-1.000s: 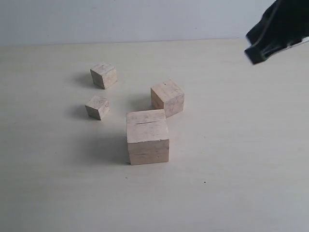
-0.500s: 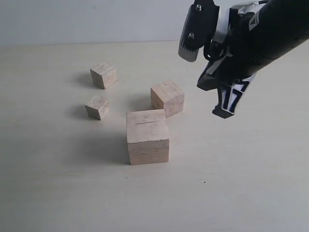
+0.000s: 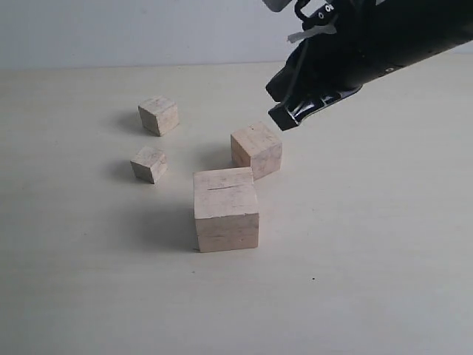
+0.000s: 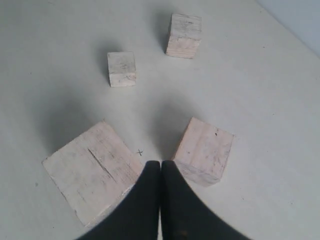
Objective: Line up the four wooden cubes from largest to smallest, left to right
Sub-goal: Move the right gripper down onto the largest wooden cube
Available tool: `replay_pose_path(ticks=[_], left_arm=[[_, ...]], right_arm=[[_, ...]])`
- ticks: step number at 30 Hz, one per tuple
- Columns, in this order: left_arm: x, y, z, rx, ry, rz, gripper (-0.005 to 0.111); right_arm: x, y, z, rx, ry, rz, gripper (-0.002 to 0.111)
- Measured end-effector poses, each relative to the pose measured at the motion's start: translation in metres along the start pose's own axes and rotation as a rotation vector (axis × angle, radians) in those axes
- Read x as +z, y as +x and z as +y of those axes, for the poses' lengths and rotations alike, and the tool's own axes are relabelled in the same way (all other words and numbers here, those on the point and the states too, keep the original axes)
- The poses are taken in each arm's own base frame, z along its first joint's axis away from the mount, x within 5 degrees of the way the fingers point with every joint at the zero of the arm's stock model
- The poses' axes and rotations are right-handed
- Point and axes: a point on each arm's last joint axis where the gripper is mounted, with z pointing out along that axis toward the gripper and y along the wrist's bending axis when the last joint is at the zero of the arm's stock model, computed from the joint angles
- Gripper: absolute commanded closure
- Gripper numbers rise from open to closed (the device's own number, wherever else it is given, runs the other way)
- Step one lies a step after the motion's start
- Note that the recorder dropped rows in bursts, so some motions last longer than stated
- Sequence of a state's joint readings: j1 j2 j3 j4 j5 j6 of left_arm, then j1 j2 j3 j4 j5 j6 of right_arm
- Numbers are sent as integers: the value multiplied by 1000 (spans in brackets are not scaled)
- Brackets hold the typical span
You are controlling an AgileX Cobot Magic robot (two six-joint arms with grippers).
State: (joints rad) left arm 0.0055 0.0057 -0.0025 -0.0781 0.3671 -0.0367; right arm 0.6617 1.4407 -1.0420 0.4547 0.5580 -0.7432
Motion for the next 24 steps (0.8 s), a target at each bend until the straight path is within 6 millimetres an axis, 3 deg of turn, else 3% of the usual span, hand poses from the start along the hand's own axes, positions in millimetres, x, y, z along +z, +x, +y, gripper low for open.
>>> replay_pose_path(ticks=[1,3,5,6,8,16,24], left_arm=[[0,0,0,0,0,0,107],[0,0,0,0,0,0,107],[0,0,0,0,0,0,107],[0,0,0,0,0,0,107],[0,0,0,0,0,0,107],[0,0,0,0,0,0,107],[0,0,0,0,0,0,107]], right_arm=[[0,0,0,0,0,0,105],[3,1,0,2,-4,9,88],[13,7,1,-19,-40,63,54],[19,11,2,-59,-69,98,28],[30,17,3,-112,-114,140,3],[49,19,-3,-164,-87,117,4],[63,10,4,-270,-183,-35,5]])
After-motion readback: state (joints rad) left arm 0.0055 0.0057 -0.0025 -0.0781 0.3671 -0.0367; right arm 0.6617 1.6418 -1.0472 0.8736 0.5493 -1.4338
